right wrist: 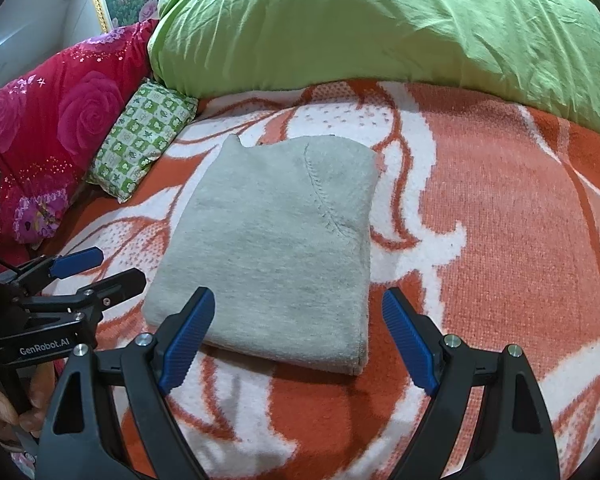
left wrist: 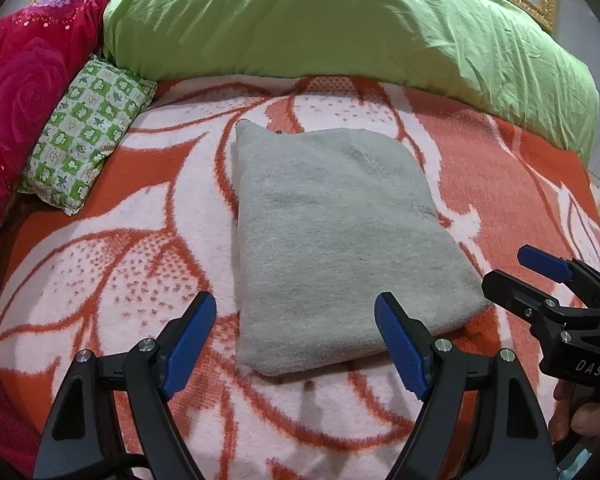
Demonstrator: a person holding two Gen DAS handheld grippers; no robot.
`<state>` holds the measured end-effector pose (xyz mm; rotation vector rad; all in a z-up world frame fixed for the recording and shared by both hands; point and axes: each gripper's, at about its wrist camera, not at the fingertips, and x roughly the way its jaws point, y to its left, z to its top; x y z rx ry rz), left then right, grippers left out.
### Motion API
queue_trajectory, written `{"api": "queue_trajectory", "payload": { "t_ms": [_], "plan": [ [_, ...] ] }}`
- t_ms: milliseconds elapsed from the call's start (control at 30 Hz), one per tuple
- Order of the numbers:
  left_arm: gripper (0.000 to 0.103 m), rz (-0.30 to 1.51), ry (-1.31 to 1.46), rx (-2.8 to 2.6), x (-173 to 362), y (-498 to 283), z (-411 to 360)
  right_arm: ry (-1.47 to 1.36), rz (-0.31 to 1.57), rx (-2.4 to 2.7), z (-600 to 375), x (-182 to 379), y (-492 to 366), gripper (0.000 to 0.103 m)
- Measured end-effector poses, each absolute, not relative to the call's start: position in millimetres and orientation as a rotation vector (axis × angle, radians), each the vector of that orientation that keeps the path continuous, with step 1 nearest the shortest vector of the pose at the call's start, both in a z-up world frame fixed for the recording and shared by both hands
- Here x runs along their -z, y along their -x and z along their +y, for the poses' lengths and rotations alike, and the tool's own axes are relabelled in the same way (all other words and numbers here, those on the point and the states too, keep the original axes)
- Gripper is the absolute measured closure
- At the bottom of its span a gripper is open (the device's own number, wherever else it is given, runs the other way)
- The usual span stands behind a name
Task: Fold small clothes
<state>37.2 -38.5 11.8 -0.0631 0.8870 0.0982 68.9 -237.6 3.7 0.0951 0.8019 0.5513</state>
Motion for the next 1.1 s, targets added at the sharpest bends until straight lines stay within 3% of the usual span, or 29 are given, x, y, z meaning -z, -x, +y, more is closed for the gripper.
{"api": "queue_trajectory", "payload": {
  "t_ms": [1100],
  "plan": [
    [0.021,0.900,0.066,-0.080,-8.6,-53.8,-36.9,-0.085,0.802,-0.549,-238.4,-2.6,-84.6,0.017]
  ]
}}
